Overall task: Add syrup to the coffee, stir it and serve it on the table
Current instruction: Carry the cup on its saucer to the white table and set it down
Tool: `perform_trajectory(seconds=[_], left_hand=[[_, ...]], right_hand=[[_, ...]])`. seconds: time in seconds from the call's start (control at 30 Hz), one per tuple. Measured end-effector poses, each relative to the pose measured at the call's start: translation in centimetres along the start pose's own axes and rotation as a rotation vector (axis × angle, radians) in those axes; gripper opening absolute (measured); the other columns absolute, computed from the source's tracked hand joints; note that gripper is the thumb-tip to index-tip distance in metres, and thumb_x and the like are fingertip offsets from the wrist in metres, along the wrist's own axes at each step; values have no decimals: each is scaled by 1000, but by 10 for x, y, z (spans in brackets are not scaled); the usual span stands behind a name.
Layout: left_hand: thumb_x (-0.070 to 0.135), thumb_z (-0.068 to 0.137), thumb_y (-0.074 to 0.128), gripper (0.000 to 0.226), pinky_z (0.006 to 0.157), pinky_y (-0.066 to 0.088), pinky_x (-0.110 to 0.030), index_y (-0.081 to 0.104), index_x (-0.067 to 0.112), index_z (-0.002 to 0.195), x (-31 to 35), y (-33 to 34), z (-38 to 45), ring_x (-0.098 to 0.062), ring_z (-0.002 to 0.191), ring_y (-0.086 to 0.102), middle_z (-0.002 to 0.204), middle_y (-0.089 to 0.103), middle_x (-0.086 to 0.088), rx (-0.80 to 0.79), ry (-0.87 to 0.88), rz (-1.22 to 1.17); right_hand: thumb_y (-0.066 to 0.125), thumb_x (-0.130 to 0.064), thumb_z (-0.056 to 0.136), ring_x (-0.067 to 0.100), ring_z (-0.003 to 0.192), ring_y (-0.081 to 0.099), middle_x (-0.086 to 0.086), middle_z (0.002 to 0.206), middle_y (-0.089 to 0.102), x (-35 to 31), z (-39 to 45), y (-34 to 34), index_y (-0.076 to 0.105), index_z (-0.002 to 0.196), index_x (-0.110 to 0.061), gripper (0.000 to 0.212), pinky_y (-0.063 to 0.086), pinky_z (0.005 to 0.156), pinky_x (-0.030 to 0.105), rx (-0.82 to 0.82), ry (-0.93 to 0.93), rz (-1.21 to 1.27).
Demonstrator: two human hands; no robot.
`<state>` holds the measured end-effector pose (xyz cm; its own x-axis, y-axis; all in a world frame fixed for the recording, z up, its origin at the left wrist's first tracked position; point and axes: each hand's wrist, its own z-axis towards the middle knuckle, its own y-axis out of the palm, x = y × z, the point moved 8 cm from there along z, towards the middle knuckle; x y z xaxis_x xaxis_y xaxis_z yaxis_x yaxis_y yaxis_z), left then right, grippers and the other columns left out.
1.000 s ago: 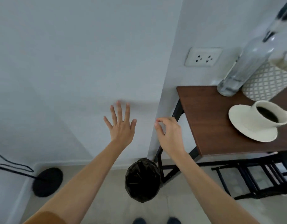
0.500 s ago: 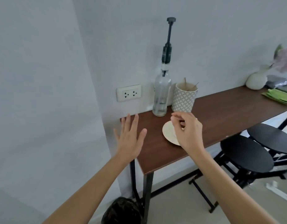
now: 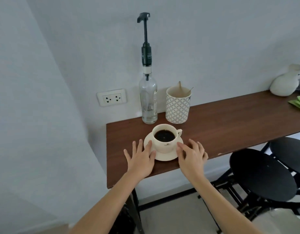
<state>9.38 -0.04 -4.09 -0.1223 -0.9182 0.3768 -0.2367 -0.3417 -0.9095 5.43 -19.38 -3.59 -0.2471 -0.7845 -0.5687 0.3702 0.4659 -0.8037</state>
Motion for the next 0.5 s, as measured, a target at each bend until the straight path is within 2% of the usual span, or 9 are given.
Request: perform_trajectory(seconds=[0.1,0.2,0.3,0.4,0.5], left_hand=[[48,106,21,55,120,-9,-65,12,36,160,3,1,-5,-32,157,-11,172,4,-2,23,-30,31],[48,106,22,55,120,-9,-64,12,36,159,4,2,-13,-32,158,-11,172,4,-1,24,-38,39],[48,106,22,55,120,-9,-64,12,38,159,4,7,-22,-30,158,-11,172,4,0,22,-28,41],[48,106,23,55,120,-8,-64,11,39,159,4,10,-32,-29,158,-11,172,3,1,9,-9,40],[47,106,24,55,120,-8,-64,11,39,159,5,11,-40,-28,158,-11,172,3,1,-4,16,42]], right_hand=[[43,-48,97,34,148,11,8,155,36,2,-7,2,63,124,-40,34,10,114,57,-20,-43,-33],[49,-46,95,36,146,8,12,155,32,7,-16,-1,64,122,-42,31,9,114,55,19,-6,11],[56,-42,93,34,138,15,11,146,31,12,-32,-4,68,117,-41,27,18,111,51,101,52,94],[63,-32,91,27,122,25,10,132,32,16,-49,-6,64,122,-42,33,26,100,36,141,128,263],[58,-29,94,22,100,42,7,112,39,20,-60,-1,55,132,-43,41,35,96,28,40,263,589]])
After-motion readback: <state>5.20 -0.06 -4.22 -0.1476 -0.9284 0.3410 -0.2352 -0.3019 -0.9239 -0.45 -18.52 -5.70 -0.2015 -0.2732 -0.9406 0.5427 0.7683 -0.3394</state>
